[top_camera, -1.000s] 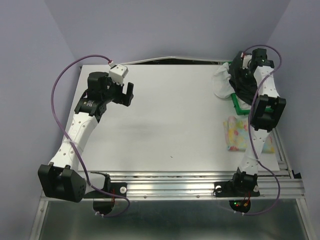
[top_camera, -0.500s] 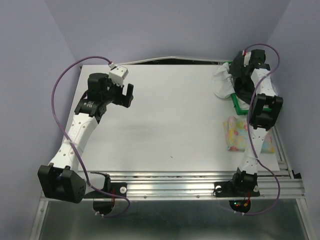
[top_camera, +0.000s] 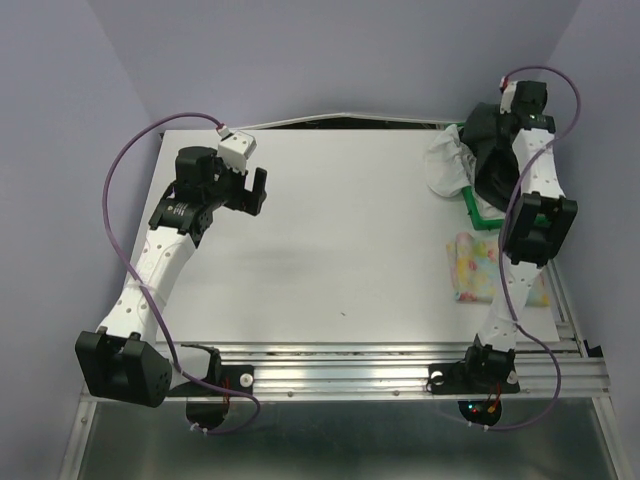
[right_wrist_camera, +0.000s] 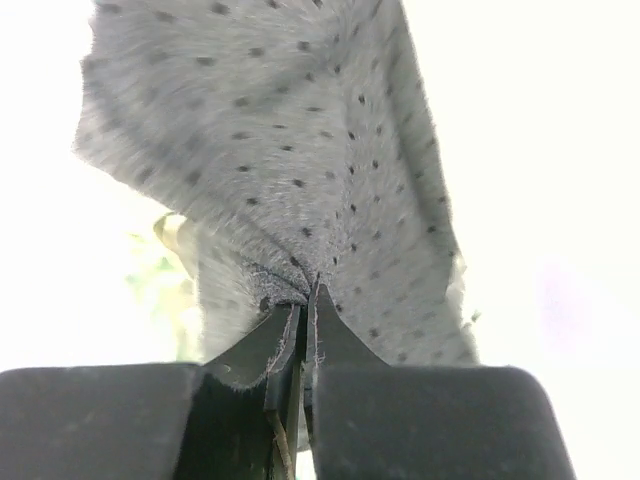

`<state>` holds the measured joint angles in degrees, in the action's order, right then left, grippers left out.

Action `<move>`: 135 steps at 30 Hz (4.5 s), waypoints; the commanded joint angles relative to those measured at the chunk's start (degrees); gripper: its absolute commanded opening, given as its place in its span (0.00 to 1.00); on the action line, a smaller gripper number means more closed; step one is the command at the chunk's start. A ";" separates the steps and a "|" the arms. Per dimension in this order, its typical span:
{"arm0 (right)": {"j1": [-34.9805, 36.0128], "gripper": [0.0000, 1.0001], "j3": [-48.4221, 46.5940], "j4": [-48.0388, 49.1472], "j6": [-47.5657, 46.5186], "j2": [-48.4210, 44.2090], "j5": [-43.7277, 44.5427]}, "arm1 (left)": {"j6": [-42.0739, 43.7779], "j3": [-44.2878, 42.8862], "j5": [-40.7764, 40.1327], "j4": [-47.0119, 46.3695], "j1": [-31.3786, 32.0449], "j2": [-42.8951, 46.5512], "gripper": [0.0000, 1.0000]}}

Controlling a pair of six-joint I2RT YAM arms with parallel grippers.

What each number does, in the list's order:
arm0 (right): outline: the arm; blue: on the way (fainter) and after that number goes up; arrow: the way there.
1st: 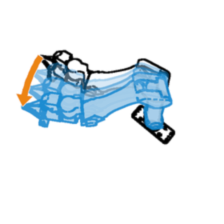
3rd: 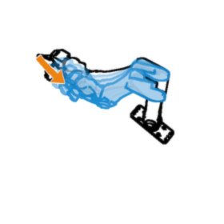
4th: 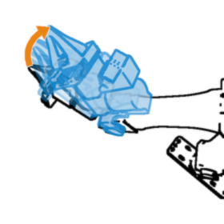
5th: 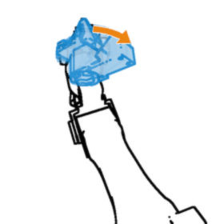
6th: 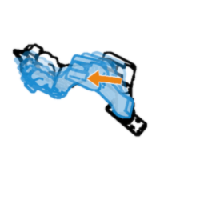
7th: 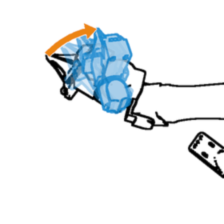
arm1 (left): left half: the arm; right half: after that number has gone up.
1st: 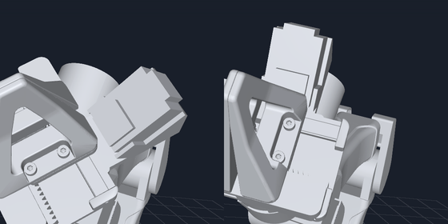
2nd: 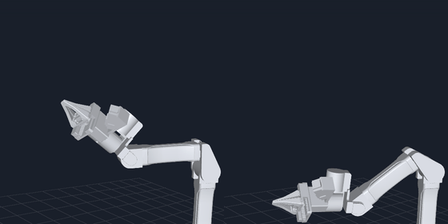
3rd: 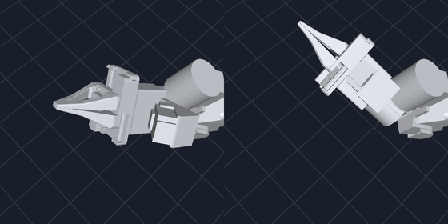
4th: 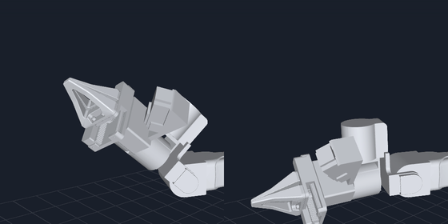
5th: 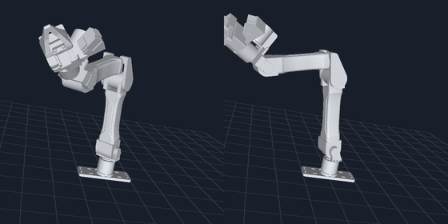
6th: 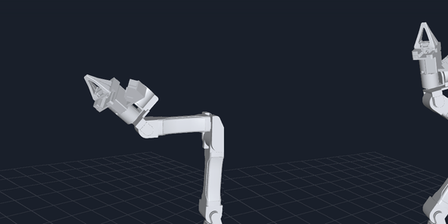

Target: Fold and stack the skirts

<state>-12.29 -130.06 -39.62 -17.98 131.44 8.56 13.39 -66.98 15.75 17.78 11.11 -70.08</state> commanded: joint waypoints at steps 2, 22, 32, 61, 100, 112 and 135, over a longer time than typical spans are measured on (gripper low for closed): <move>0.08 0.01 -4.77 4.80 10.74 -17.58 -6.70 | -1.43 -0.43 -2.47 -2.75 -0.39 1.18 0.99; 17.98 0.01 -0.48 32.49 43.01 -31.50 -33.60 | -6.45 -6.84 9.64 -0.47 -9.26 -0.05 0.99; 29.07 0.01 27.36 34.69 49.27 -30.28 -41.94 | 1.80 -5.09 15.63 3.75 -12.17 3.19 0.95; 28.38 0.84 53.66 5.58 -4.96 -31.68 -24.47 | 17.02 4.58 2.81 -4.94 17.26 -13.40 0.85; 24.86 0.01 42.71 30.39 1.45 -36.07 -21.74 | 11.13 -6.68 9.83 -1.61 7.96 -5.78 0.00; 24.86 0.01 34.44 24.06 5.23 -50.40 -23.94 | 10.51 -6.41 3.68 3.31 7.78 11.54 0.00; 33.56 0.88 9.04 22.22 4.35 -11.47 -16.82 | -5.47 -16.59 5.87 -2.57 -10.58 -20.79 0.38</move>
<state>18.87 -115.94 -17.76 -11.35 121.40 -14.41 14.83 -76.64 25.28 17.08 5.52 -90.37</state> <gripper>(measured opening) 0.812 0.228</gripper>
